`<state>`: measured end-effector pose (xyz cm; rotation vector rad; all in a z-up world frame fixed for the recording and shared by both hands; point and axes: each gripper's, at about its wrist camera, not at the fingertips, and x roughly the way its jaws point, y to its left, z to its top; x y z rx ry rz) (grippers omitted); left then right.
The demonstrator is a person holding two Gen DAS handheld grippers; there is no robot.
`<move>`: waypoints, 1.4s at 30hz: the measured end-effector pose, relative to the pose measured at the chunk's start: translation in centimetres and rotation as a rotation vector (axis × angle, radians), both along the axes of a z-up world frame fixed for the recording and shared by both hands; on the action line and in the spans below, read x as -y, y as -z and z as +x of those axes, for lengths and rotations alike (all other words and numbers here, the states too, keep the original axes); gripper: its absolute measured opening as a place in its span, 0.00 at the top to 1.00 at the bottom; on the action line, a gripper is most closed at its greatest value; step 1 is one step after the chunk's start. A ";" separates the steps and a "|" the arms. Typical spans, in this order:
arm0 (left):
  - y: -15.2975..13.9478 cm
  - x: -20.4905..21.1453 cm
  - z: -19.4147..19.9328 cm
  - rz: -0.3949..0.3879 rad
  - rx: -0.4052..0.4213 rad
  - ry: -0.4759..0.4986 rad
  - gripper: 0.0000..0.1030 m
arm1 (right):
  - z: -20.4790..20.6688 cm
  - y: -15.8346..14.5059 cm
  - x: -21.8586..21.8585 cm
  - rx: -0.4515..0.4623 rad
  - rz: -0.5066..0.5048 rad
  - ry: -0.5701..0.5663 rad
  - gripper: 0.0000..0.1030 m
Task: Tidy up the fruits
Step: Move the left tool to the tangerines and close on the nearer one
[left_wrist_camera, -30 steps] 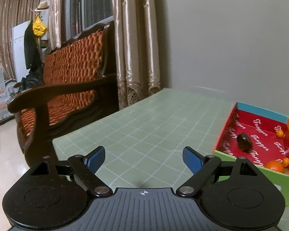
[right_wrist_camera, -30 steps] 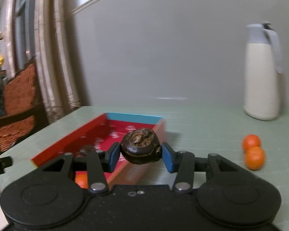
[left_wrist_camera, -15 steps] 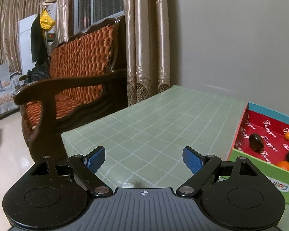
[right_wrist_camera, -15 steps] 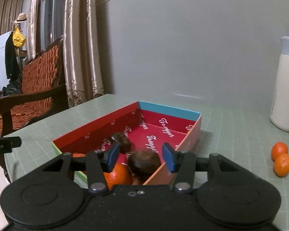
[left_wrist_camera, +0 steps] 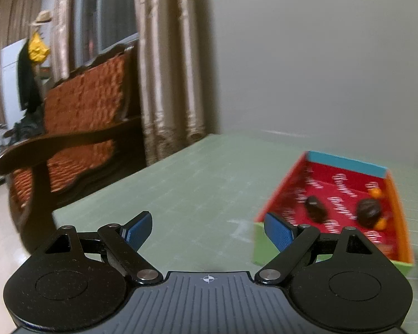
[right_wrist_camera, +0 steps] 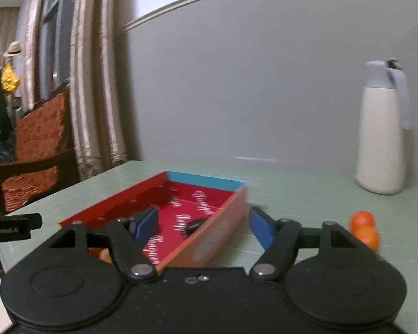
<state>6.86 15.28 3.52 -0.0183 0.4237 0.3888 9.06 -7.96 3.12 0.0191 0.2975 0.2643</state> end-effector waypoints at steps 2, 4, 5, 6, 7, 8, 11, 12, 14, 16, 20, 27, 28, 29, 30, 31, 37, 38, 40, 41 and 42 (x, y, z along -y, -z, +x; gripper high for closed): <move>-0.2 1.5 0.2 0.010 0.008 0.035 0.15 | -0.2 0.0 1.3 -0.002 0.006 0.035 0.29; -0.4 2.9 0.3 0.023 0.017 0.064 0.15 | -0.5 0.0 2.5 -0.003 0.005 0.082 0.26; -0.4 3.7 0.4 0.030 0.020 0.082 0.15 | -0.5 0.0 3.2 -0.007 0.009 0.105 0.26; -0.4 4.5 0.5 0.037 0.022 0.099 0.15 | -0.6 0.1 3.9 -0.008 0.015 0.124 0.25; -0.4 5.3 0.6 0.043 0.023 0.116 0.15 | -0.7 0.1 4.6 -0.010 0.017 0.149 0.25; -0.4 5.9 0.6 0.050 0.024 0.130 0.15 | -0.8 0.1 5.4 -0.017 0.020 0.180 0.25; -0.4 8.1 0.7 0.068 0.029 0.180 0.15 | -1.1 0.3 7.8 -0.014 0.040 0.257 0.21; -0.5 8.6 0.7 0.071 0.030 0.196 0.15 | -1.2 0.3 8.5 -0.017 0.038 0.292 0.21; -0.5 9.9 0.8 0.074 0.031 0.225 0.15 | -1.5 0.4 10.0 -0.025 0.049 0.341 0.20; -0.5 11.3 1.1 0.069 0.032 0.257 0.15 | -2.0 0.4 11.4 -0.018 0.050 0.395 0.20; -0.2 14.7 1.7 0.051 0.021 0.329 0.16 | -3.1 0.6 14.0 -0.010 0.044 0.499 0.19; 0.6 21.2 2.2 0.059 0.001 0.458 0.15 | -5.5 1.0 18.5 0.007 0.029 0.644 0.15; 0.8 21.9 2.3 0.059 -0.005 0.472 0.16 | -5.9 1.2 19.3 0.003 0.034 0.658 0.15; 0.9 22.7 2.4 0.057 -0.010 0.485 0.16 | -6.2 1.3 19.8 -0.001 0.036 0.669 0.15; 1.1 23.4 2.6 0.052 -0.015 0.497 0.16 | -6.6 1.4 20.4 -0.004 0.036 0.683 0.15; 1.2 24.1 2.6 0.050 -0.017 0.508 0.16 | -6.9 1.4 21.0 -0.005 0.037 0.694 0.15; 2.0 27.6 3.1 0.067 -0.039 0.556 0.16 | -8.7 1.7 23.6 -0.007 0.040 0.765 0.15; 2.1 28.0 3.2 0.068 -0.043 0.562 0.16 | -8.9 1.8 23.9 -0.006 0.037 0.777 0.15; 2.2 28.7 3.5 0.068 -0.051 0.571 0.16 | -9.2 1.9 24.5 -0.006 0.034 0.802 0.15; 2.2 29.0 3.6 0.068 -0.053 0.574 0.16 | -9.5 2.0 24.9 -0.007 0.039 0.815 0.15; 2.3 29.3 3.8 0.067 -0.056 0.578 0.16 | -9.6 2.0 25.1 -0.009 0.043 0.825 0.15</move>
